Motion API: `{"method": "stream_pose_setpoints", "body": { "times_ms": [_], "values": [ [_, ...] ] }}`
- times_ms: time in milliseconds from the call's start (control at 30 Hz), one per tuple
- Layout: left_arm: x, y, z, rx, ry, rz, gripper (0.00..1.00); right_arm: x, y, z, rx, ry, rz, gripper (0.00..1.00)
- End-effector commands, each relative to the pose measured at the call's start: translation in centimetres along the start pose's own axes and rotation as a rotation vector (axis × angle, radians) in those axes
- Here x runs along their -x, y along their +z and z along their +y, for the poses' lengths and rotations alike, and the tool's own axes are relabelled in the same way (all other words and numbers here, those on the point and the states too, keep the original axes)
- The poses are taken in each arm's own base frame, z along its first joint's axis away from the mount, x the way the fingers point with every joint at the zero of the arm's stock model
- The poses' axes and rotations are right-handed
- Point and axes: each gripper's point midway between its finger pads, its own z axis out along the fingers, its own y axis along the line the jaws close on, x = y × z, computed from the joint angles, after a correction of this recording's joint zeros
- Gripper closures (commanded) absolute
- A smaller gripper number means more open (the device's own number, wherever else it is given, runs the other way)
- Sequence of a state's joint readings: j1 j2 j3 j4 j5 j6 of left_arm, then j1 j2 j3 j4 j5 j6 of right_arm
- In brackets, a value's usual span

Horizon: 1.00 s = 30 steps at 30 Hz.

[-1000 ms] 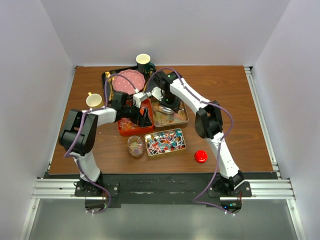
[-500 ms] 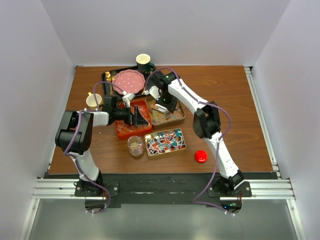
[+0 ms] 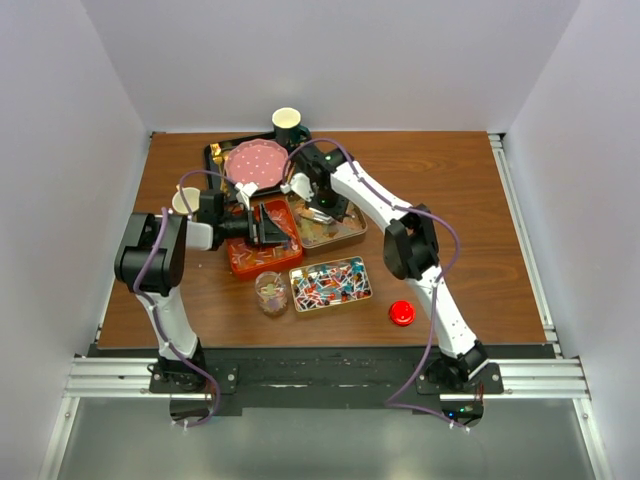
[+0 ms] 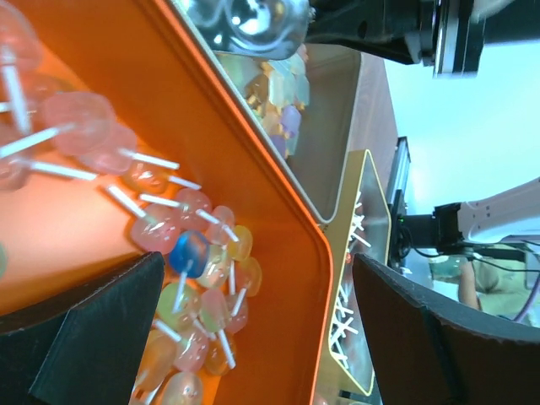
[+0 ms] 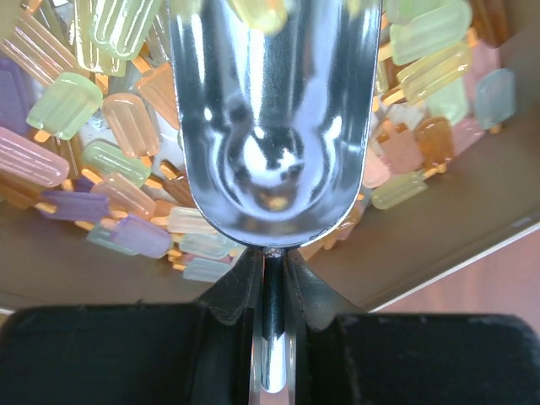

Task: Pack the candies
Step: Scoop the fake candies from the storage box.

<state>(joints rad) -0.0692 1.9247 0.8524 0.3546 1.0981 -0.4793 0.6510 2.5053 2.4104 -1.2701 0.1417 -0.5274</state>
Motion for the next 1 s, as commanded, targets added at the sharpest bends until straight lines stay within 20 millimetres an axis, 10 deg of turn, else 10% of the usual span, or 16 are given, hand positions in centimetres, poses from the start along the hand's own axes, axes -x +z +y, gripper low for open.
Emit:
{"method": "stream_pose_setpoints", "body": {
  "times_ms": [0,400,967],
  "values": [
    [0.7,0.0,-0.1,-0.022,-0.005,-0.010,0.01,4.4,-4.7,-0.7,-0.143,-0.172,-0.154,1.00],
    [0.6,-0.6,0.3,-0.011,-0.033,-0.025,0.01,4.8,-4.2,-2.1,-0.327,-0.294,-0.085,1.00],
    [0.2,-1.3,0.0,-0.005,-0.017,-0.017,0.00,4.0,1.3,2.1,0.058,0.001,-0.143,1.00]
  ]
}}
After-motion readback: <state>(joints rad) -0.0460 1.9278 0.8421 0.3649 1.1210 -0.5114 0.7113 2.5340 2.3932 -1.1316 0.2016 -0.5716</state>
